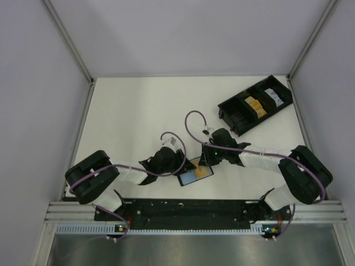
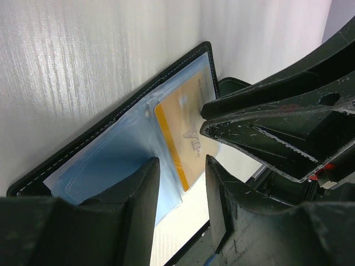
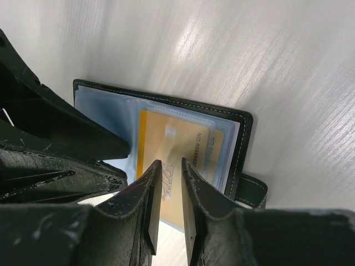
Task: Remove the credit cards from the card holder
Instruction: Remove the credit card from the card holder.
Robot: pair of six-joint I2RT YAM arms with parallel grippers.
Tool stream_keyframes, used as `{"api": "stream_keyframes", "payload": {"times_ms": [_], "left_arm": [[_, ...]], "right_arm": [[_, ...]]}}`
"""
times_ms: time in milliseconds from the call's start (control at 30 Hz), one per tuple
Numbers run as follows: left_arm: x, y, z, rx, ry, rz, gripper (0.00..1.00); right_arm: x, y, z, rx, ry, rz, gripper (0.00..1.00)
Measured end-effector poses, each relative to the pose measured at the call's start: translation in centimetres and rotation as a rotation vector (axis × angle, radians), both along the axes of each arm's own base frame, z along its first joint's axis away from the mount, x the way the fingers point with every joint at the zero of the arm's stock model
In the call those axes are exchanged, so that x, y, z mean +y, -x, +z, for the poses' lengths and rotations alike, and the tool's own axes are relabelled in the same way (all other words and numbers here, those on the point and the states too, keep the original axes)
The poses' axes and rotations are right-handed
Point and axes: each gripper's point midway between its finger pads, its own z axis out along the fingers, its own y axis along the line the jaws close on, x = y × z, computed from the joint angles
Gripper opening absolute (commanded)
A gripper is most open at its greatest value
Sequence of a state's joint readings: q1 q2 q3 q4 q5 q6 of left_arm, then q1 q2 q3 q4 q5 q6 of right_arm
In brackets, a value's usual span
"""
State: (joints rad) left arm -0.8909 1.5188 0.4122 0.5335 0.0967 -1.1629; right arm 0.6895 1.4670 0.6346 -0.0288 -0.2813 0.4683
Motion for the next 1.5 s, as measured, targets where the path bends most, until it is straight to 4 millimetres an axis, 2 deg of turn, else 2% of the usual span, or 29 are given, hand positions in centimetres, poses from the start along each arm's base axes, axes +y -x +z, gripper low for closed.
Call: {"api": "stream_keyframes", "payload": {"times_ms": [167, 367, 533, 933, 1333, 1500], "left_arm": [[-0.1, 0.0, 0.1, 0.005, 0.007, 0.004, 0.43], [0.0, 0.1, 0.2, 0.007, 0.004, 0.005, 0.42], [0.1, 0.1, 0.4, 0.007, 0.003, 0.005, 0.42], [-0.2, -0.3, 1.6, -0.017, 0.013, 0.003, 0.42], [-0.1, -0.2, 0.7, -0.003, -0.008, 0.008, 0.42], [-0.1, -0.1, -0.4, 0.025, -0.022, 0.014, 0.40]], "right_arm": [[-0.1, 0.0, 0.0, 0.000, 0.006, -0.007, 0.21], [-1.6, -0.2, -0.1, -0.022, 0.076, -0.032, 0.21], [-2.1, -0.3, -0.1, -0.029, 0.106, -0.033, 0.21], [-1.9, 0.1, -0.2, -0.012, 0.099, -0.018, 0.14], [-1.3, 0.1, -0.4, -0.005, 0.076, -0.001, 0.11], [-1.1, 0.2, -0.4, -0.003, 0.067, 0.005, 0.11]]}}
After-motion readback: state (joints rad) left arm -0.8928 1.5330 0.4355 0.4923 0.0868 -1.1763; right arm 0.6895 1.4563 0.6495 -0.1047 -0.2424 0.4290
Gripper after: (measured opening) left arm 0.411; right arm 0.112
